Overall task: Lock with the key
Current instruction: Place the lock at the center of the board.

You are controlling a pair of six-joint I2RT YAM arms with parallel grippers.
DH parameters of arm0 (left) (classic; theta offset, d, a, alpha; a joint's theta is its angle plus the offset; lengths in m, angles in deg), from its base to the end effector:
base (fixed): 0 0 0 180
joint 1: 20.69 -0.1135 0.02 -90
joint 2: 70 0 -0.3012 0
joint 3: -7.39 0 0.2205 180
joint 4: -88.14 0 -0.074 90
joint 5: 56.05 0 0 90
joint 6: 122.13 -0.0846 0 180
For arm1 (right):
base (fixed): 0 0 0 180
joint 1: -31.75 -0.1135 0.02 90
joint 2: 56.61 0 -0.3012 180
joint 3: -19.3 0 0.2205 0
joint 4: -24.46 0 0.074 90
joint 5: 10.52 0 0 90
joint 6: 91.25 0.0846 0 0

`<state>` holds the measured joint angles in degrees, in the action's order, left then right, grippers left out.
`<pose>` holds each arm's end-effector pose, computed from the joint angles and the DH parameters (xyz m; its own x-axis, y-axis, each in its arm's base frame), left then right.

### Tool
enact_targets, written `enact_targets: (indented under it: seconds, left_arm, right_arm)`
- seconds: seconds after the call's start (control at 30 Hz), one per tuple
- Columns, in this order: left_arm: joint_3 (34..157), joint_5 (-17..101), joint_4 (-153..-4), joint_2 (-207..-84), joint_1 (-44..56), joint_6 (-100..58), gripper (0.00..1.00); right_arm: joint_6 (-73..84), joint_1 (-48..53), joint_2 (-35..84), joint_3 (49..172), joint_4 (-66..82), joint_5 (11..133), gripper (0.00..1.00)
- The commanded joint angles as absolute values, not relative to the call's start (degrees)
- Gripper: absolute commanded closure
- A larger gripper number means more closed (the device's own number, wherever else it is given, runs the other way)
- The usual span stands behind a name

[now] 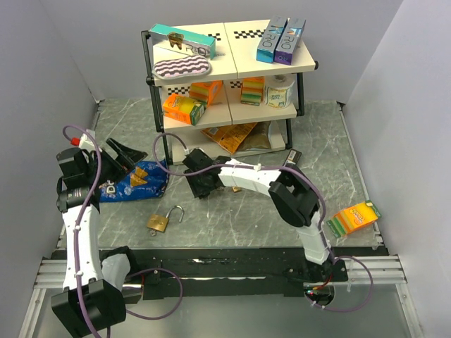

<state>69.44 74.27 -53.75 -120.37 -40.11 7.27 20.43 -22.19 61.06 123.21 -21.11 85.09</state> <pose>0.1765 0.0042 0.3285 -0.5103 -0.6931 -0.5092 -0.0401 0.6106 -0.7909 0.2744 0.3627 0.1917 -0.7568 -0.4148 -0.5051 -0.5333 0.8387 0.1103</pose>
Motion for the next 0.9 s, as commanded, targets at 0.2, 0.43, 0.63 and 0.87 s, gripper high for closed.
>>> enact_targets:
  seconds: [0.2,0.43,0.63,0.87]
  left_arm:
    - [71.5,76.0,-52.8,-120.4,-40.4,3.8,0.04]
    - [71.7,75.7,-52.8,-121.2,-40.5,3.0,0.04]
    - [71.7,77.3,-52.5,-121.9,-40.5,0.9,0.04]
    - [73.4,79.4,-49.3,-124.9,-40.4,-2.4,0.04]
  right_arm:
    - [24.9,-19.9,67.2,133.4,-23.0,87.8,0.99]
    - [26.6,-20.5,67.8,133.1,-23.5,86.4,0.88]
    - [27.4,-20.8,68.1,133.3,-24.0,86.9,0.62]
    - [28.5,-21.2,65.3,133.4,-24.4,85.1,0.23]
